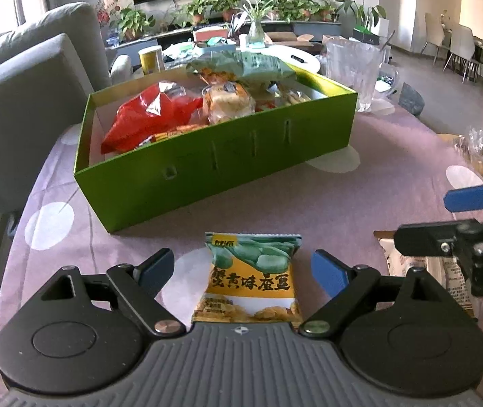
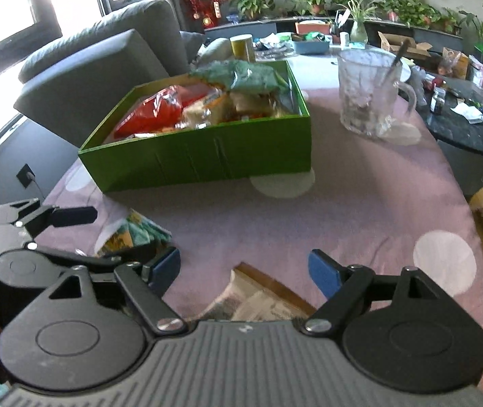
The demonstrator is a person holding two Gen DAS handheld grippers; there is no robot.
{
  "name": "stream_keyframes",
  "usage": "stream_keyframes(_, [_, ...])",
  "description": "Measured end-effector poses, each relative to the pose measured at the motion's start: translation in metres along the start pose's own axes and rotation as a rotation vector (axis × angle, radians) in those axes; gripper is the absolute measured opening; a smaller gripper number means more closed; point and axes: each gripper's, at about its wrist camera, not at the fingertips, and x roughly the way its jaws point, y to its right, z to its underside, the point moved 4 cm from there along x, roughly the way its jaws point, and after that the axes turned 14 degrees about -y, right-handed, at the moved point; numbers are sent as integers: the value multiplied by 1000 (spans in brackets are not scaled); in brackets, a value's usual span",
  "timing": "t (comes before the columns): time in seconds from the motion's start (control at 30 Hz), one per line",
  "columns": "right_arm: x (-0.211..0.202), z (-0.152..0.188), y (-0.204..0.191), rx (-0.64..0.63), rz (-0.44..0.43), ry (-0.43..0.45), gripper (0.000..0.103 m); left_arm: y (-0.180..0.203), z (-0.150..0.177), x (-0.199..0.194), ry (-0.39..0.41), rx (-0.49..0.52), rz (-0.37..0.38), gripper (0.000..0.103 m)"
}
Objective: Organize snacks
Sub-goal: 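Reach the left gripper to the yellow-green bean pack while the right reaches the brown cookie pack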
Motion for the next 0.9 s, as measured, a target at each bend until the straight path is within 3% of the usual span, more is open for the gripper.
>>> stream_keyframes(0.37, [4,13,6,51,64,-31,69,4,2,12,-34,0,16,82])
stream_keyframes(0.7, [17,17,5,101,28,-92,69,1,5,14,-38,-28,34,77])
stream_keyframes(0.87, [20,18,2,99,36,-92,69,2,6,14,-19,-28,33,67])
stream_keyframes(0.9, [20,18,2,98,38,-90,69,2,7,13,-12,-26,35,61])
